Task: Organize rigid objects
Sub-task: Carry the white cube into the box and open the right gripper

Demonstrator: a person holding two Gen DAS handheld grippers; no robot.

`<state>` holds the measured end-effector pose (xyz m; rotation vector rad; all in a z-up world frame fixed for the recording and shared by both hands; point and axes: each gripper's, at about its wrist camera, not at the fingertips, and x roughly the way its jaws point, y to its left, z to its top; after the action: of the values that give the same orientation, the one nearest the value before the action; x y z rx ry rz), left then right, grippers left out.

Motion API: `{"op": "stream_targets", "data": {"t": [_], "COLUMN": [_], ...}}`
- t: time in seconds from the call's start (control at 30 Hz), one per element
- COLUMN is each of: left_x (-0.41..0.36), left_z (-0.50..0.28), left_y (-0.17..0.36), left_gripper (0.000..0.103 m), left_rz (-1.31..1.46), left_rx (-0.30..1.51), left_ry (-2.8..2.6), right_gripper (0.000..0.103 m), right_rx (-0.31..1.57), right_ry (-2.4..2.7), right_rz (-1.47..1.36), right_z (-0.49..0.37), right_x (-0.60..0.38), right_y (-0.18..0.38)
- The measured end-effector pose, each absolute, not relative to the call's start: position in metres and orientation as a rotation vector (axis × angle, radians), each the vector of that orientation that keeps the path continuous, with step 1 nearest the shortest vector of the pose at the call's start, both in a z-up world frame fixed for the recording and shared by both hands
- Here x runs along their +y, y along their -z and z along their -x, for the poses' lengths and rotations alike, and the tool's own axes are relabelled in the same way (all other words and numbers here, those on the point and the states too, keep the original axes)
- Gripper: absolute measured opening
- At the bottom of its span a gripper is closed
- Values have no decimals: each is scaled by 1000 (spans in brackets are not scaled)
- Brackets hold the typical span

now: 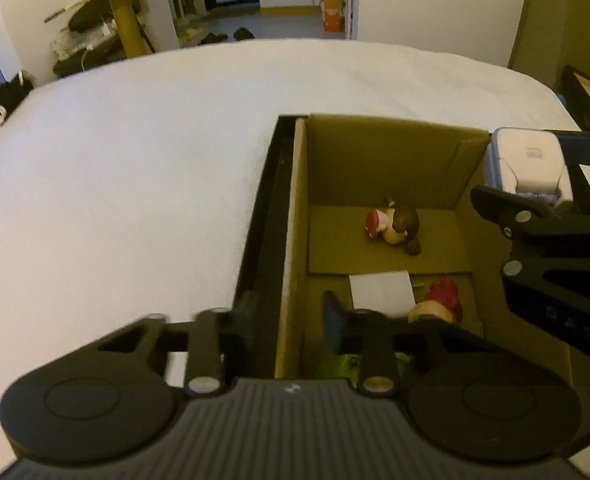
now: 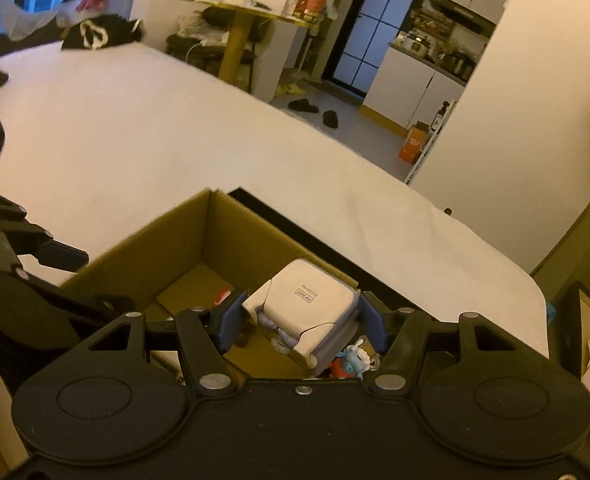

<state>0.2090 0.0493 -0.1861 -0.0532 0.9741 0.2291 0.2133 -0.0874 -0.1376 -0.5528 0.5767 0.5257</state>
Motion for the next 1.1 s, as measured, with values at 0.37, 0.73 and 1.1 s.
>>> {"op": "stream_targets", "data": {"t": [0.37, 0.73, 1.1], "left_x": [54, 51, 43], "left_z": [-210, -208, -205], "left_y": [184, 180, 178], "left_gripper": [14, 14, 15], "left_rz": [86, 88, 31], "left_rx": [951, 948, 932], "left_ry": [-234, -236, -237], "right_gripper": [59, 63, 63], "right_rx": [576, 550, 548], "right_ry": [-505, -484, -460], "right_rz": [653, 670, 578], "right_z": [-209, -199, -200], "right_x": [-73, -75, -100], "right_y": [148, 143, 131]}}
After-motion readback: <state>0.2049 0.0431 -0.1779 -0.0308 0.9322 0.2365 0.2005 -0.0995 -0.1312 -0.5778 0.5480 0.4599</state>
